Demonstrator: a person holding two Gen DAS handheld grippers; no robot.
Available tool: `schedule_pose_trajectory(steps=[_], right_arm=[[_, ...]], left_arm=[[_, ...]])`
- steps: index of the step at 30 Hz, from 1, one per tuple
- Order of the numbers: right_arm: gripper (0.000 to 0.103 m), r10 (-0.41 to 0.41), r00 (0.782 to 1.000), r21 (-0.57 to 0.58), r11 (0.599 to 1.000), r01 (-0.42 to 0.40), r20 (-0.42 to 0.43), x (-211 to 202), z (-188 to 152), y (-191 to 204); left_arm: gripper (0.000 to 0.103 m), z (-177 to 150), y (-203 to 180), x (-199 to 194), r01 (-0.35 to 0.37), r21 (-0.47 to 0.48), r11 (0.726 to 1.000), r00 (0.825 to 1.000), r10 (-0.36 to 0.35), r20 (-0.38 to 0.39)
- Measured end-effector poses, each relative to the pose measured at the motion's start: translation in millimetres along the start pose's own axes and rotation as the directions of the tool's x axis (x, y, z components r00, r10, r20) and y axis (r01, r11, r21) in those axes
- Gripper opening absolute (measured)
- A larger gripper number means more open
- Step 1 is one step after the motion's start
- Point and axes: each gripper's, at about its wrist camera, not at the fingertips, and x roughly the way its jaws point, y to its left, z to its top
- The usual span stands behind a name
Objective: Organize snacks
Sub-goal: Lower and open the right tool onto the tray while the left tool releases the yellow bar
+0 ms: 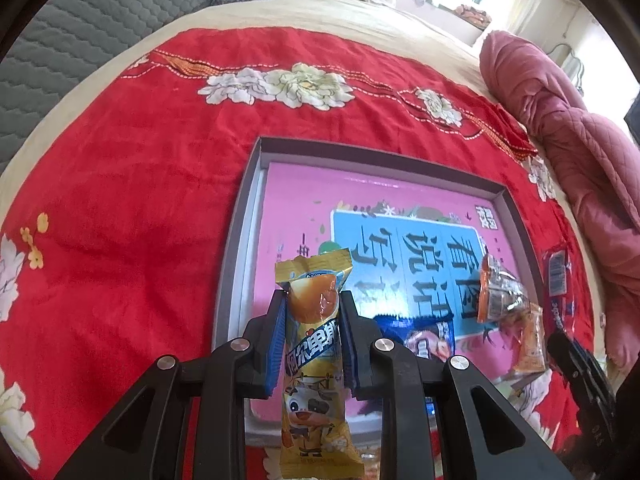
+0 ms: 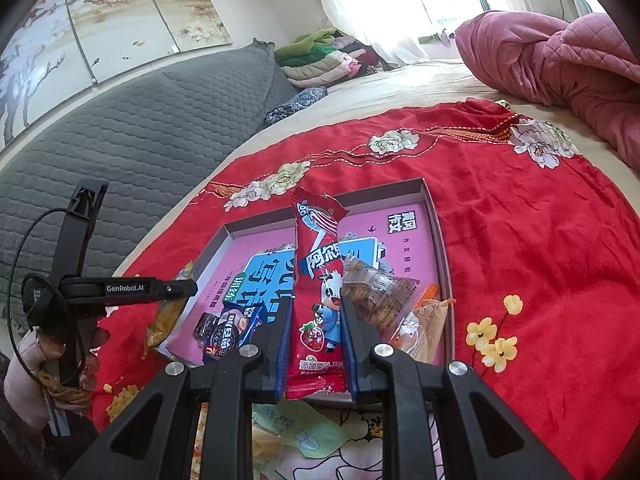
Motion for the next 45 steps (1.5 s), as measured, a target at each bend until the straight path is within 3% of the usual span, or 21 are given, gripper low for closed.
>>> schedule_pose_trajectory(steps=[17,45], right_arm=[[0.022,-0.009,0.999,-0.029,1.000,0.008,-0.039,17.0,-3.3,0.9],[0.023,-0.022,0.995,-0.024,1.000,0.020,-0.098,31.5,-11.4,-0.9]], left_arm=[[0.026,7.4,-10.7,22.9,-0.066,0.038,0.997,0.997,0.065,0.035],[0.026,-4.3,-13.8,30.5,-0.044,0.056,0.997,0.999,0.043,0.011]])
